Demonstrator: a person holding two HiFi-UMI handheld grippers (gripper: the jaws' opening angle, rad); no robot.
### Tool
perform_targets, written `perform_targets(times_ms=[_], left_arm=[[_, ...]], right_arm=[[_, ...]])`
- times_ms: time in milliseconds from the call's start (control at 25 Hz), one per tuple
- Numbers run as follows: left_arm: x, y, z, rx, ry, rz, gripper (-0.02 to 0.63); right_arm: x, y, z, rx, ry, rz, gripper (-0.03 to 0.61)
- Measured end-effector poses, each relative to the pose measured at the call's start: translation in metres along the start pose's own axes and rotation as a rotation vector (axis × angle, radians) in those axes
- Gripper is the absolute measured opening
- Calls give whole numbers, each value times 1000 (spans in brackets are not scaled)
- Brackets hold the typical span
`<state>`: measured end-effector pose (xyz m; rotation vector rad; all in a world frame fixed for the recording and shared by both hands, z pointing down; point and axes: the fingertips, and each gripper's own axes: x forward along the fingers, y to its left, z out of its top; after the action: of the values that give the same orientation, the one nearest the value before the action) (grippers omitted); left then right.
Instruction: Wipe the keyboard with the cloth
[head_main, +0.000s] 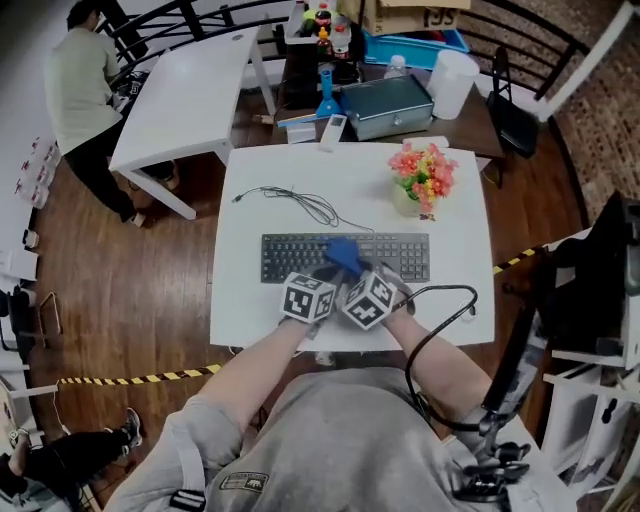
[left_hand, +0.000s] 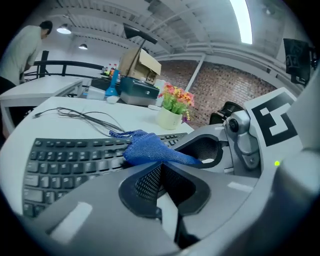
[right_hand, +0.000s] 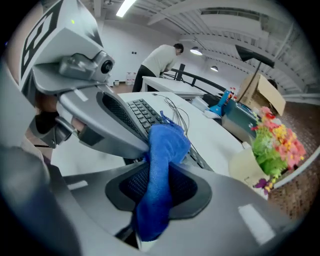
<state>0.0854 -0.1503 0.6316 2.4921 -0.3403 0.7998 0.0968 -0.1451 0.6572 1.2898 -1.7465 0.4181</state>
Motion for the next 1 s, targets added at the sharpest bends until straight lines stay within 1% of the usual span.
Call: perform_targets(times_ms=[280,480,600,720,840,920,1000], left_arm=[[58,-68,19,78,32,-100,-6],[87,-102,28,110,48,-148,-6],[99,-115,29,125,58,-167,-6],[105,-119,28,130,67,-170,-6],[106,-119,28,129,65,-163,-6],[100,-114,31,120,51,-150,-6],[88,-101,33,103,29,-124,-6]], right_arm=[[-29,-55,-73,110,44,-86,114],[-47,-87,-113,166,73,-135,114],[-55,-98,-131,187,88,-155,114],[-57,-104,-140,192,90,-160,114],[-59,-104,-141,189,91,-152,114],[-58,-98,-130,167,79,-135,114],[-53,-86,-111,125,56,-110,114]])
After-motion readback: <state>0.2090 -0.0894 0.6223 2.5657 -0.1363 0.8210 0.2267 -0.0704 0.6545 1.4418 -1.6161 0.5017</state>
